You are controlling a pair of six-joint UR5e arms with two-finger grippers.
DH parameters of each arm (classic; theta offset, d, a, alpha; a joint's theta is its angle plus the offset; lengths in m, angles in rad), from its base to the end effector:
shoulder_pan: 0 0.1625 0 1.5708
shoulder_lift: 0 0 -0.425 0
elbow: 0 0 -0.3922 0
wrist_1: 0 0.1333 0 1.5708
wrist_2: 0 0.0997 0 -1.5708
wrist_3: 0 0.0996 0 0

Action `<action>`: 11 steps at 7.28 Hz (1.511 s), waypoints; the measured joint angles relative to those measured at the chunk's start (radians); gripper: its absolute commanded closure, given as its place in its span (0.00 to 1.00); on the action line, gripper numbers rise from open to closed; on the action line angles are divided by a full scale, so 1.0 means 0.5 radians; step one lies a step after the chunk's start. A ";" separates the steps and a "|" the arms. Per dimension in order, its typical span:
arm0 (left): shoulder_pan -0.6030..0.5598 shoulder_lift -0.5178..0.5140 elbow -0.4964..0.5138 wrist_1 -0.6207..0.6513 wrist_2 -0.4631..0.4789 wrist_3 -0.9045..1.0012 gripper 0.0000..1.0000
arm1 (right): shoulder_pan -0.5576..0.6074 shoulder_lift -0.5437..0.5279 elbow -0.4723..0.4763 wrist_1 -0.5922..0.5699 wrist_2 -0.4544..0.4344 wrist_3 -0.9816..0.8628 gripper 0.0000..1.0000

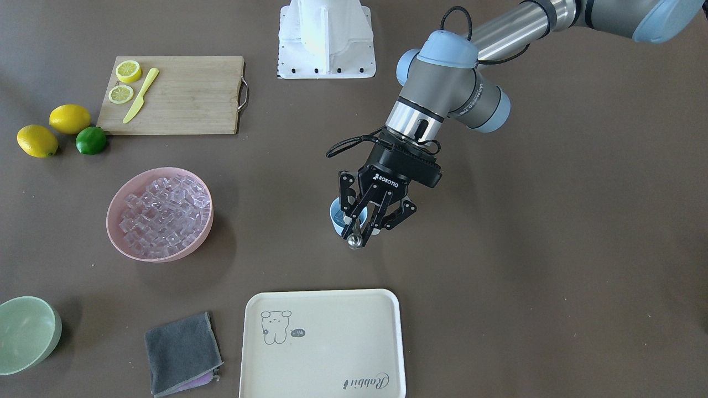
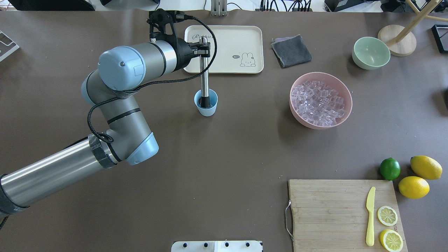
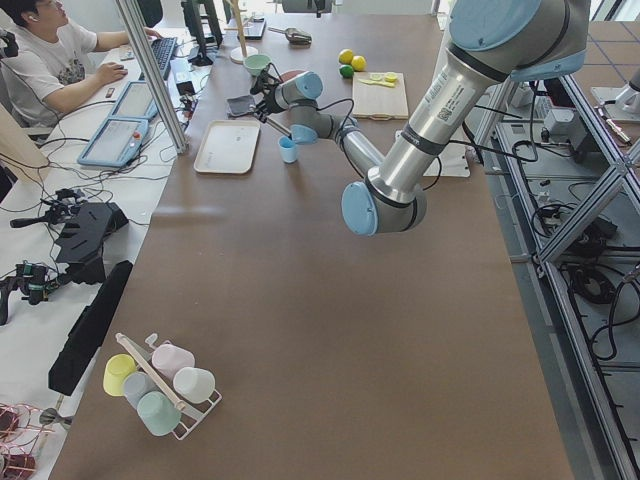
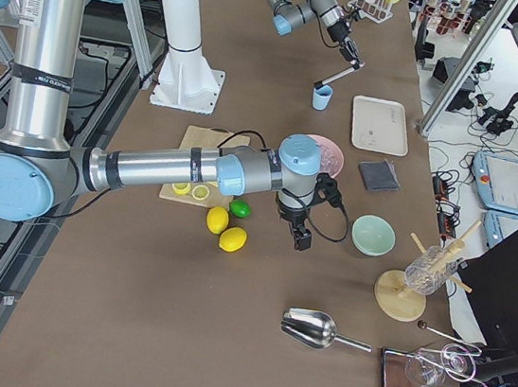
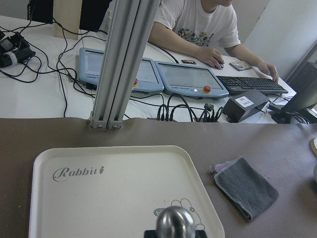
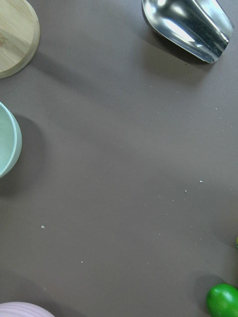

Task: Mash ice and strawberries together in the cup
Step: 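Press the muddler down onto the ice and strawberry in the cup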

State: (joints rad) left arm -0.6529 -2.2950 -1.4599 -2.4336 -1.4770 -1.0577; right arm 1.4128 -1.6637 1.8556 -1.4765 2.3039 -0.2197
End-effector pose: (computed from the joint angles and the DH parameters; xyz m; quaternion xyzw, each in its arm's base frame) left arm 0.4777 -0.5449 0.1652 0.3990 0.5420 -0.0831 0.7350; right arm -0.0069 -0.4668 0.5537 0.1440 -0.3505 -0.2237 0.8980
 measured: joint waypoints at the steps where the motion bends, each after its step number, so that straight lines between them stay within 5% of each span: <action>1: 0.002 -0.016 0.005 0.001 0.006 0.005 1.00 | 0.000 -0.019 0.002 0.005 -0.002 -0.002 0.01; 11: -0.023 -0.060 0.170 -0.170 0.163 0.016 1.00 | 0.000 -0.115 0.041 0.014 -0.008 -0.012 0.01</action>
State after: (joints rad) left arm -0.6644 -2.3249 -1.3750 -2.5184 -1.3955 -1.0498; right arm 1.4128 -1.7213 1.8760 -1.4695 2.3000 -0.2258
